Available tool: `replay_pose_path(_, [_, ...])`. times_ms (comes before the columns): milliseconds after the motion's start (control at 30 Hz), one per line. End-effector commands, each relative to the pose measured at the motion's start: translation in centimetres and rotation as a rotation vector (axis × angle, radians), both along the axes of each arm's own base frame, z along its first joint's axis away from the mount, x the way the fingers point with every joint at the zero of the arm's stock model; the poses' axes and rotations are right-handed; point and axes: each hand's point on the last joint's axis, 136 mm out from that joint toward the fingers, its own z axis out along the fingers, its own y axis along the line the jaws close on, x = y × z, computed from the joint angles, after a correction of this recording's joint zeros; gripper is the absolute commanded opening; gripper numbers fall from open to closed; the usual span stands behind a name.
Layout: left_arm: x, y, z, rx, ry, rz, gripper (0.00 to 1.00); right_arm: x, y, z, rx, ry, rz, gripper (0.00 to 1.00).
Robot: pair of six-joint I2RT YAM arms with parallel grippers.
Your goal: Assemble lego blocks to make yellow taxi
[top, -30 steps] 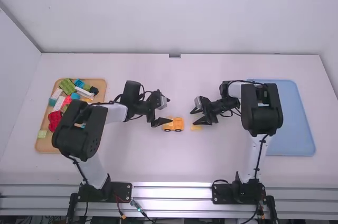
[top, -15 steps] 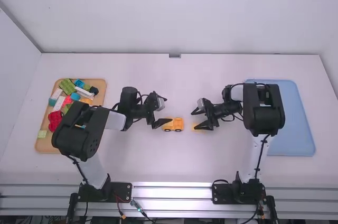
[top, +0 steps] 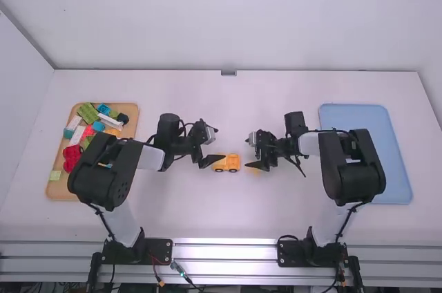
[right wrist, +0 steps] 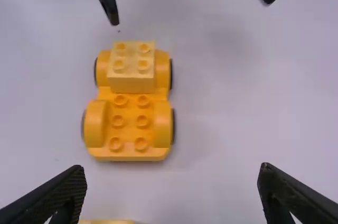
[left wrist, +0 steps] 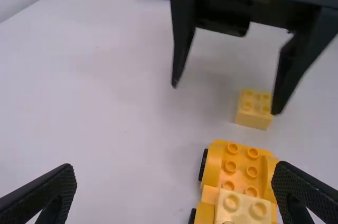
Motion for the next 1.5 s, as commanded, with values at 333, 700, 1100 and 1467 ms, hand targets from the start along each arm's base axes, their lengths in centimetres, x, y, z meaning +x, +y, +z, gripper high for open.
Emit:
replay_pose_path(333, [-0.2,0.1,-0.3,-0.005,0.009,-0.004,0.99,-2.2,-2.0,-0.1,0.054,0.128,-0.043,0.84])
replay_pose_path(700, [0.0,0.0,0.0,-0.009,-0.003,-0.004,0.99,-2.5,-2.1,-3.0,0.053,0.187,-0.066,0.75])
replay_pose_path(1100, [0.1,0.0,0.1,-0.014,-0.010,-0.002,0.99,-2.3,-2.4,-4.5,0.051,0.226,-0.075,0.56])
replay_pose_path(1467, [0.0,0.0,0.2,-0.016,-0.009,-0.005,0.99,-2.1,-2.5,-4.5,0.054,0.222,-0.076,0.35])
